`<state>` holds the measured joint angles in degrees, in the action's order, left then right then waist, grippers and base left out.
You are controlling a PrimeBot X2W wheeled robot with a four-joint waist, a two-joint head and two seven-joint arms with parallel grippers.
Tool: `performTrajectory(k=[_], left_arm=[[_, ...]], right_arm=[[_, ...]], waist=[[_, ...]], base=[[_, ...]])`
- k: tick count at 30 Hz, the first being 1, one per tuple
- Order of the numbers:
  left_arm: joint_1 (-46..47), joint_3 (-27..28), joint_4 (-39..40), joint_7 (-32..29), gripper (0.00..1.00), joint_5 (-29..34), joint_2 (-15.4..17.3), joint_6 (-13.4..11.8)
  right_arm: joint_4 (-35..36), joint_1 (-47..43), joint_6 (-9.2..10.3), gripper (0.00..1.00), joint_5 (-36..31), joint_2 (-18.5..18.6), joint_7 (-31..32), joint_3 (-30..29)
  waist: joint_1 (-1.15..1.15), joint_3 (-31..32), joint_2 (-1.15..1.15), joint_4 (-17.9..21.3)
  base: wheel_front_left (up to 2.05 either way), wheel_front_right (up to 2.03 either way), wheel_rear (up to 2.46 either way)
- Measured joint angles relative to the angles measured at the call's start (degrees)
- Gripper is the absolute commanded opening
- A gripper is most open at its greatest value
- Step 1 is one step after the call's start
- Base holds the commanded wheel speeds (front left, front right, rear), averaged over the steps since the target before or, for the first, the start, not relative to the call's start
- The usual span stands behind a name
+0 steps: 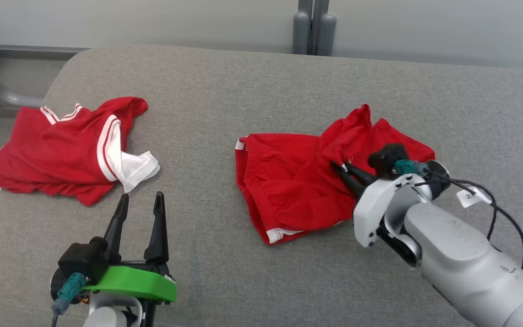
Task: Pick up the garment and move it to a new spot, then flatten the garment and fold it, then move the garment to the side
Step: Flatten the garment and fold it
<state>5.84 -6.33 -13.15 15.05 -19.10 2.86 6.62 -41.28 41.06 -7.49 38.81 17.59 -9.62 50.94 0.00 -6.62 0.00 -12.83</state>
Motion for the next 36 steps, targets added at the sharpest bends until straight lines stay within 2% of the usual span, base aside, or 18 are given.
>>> performTrajectory(k=[4, 5, 6, 7, 10, 14, 19, 23, 26, 32, 36], left_arm=[[0.0, -0.4, -0.3, 0.0, 1.0, -0.6, 0.0, -0.1], [0.1, -0.5, -0.3, 0.0, 1.0, -0.9, 0.0, -0.1], [0.1, -0.5, -0.4, 0.0, 1.0, -1.0, 0.0, -0.1], [0.1, -0.5, -0.4, 0.0, 1.0, -1.0, 0.0, -0.1], [0.2, -0.5, -0.7, 0.0, 1.0, -1.0, 0.0, -0.1], [0.1, -0.2, -0.9, 0.0, 1.0, -1.0, 0.0, -0.2], [-0.4, 0.0, -0.8, 0.0, 1.0, -1.0, 0.0, -0.3], [-0.7, -0.2, -0.6, 0.0, 1.0, -0.9, 0.0, -0.5], [-0.9, -0.5, -0.5, 0.0, 1.0, -0.9, 0.0, -0.6], [-0.9, -1.0, -0.7, 0.0, 1.0, -0.9, 0.0, -0.6], [-0.9, -1.3, -0.9, 0.0, 1.0, -1.0, 0.0, -0.5]], right_arm=[[-2.7, 0.3, 0.0, 0.17, -1.5, -4.4, 1.0, 1.8], [-3.5, 0.3, 0.0, 0.36, -1.5, -5.4, 1.1, 2.3], [-4.4, 0.3, 0.0, 0.62, -1.5, -6.3, 1.3, 2.7], [-5.2, 0.3, 0.0, 1.0, -1.5, -6.9, 1.5, 3.1], [-7.1, 0.3, 0.0, 1.0, -0.6, -8.2, 0.7, 3.9], [-7.2, 0.3, 0.0, 1.0, 0.9, -8.0, -1.7, 4.5], [-2.9, -1.2, 0.0, 1.0, 2.7, -4.6, -4.6, 2.5], [0.7, -3.9, 0.0, 1.0, 3.3, -0.7, -5.1, -1.5], [2.6, -6.1, 0.01, 1.0, 4.2, 0.7, -5.2, -4.5], [5.1, -8.3, 0.0, 1.0, 7.7, 0.5, -5.2, -7.5], [5.0, -7.8, 0.01, 1.0, 10.2, -0.3, -1.9, -7.4]], waist=[[0.0, -0.3, 0.0, -1.0], [0.0, -0.4, 0.0, -1.3], [0.0, -0.5, 0.0, -1.5], [0.0, -0.6, 0.0, -1.7], [0.0, -0.7, 0.0, -2.0], [0.0, -0.1, 0.0, -1.6], [0.0, 1.1, 0.0, -0.2], [0.0, 1.8, 0.0, 0.8], [0.0, 2.2, 0.0, 1.1], [0.0, 2.3, 0.0, 0.2], [0.0, 2.2, 0.0, -0.8]], base=[[0.0, 0.0, 0.0], [0.0, 0.0, 0.0], [0.0, 0.0, 0.0], [0.0, 0.0, 0.0], [0.0, 0.0, 0.0], [0.0, 0.0, 0.0], [0.0, 0.0, 0.0], [0.0, 0.0, 0.0], [0.0, 0.0, 0.0], [0.0, 0.0, 0.0], [0.0, 0.0, 0.0]])
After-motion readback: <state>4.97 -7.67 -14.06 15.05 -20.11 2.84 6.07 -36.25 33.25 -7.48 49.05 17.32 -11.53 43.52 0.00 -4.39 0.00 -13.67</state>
